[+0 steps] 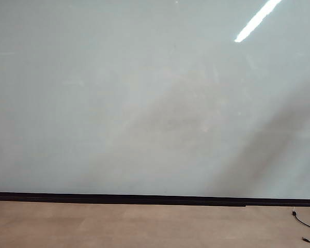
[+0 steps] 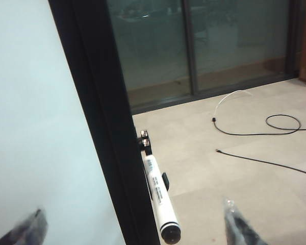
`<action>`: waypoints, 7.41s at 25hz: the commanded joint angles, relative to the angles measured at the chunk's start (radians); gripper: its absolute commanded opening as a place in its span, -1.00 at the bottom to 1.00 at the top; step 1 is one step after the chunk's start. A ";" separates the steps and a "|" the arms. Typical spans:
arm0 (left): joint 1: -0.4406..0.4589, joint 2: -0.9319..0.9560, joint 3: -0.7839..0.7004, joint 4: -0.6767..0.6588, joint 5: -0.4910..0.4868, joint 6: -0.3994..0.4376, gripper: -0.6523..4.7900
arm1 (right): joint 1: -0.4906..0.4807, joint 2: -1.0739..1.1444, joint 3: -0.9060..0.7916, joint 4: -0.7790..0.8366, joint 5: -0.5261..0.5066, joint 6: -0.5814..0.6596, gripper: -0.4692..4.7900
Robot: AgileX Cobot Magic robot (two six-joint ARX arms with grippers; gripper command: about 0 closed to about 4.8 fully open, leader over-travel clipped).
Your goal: Pick up the pen on the shelf to the right of the whiteboard and write the letter A.
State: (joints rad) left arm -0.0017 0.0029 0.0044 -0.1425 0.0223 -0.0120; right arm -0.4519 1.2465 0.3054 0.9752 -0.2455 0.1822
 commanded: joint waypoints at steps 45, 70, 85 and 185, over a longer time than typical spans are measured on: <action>0.000 0.000 0.002 0.008 0.000 0.004 -0.78 | -0.042 0.670 0.249 0.436 -0.194 -0.122 0.93; 0.000 0.000 0.002 0.008 0.000 0.004 -0.78 | -0.088 0.732 0.336 0.410 -0.419 -0.063 0.76; 0.000 0.000 0.002 0.008 0.000 0.004 -0.78 | -0.100 0.732 0.354 0.420 -0.386 -0.128 0.53; 0.000 0.000 0.002 0.008 0.000 0.004 -0.78 | 0.187 0.210 0.005 0.315 0.477 -0.014 -0.84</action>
State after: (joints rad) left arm -0.0017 0.0025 0.0044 -0.1429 0.0227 -0.0120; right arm -0.2867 1.5017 0.3229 1.3533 0.2039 0.1646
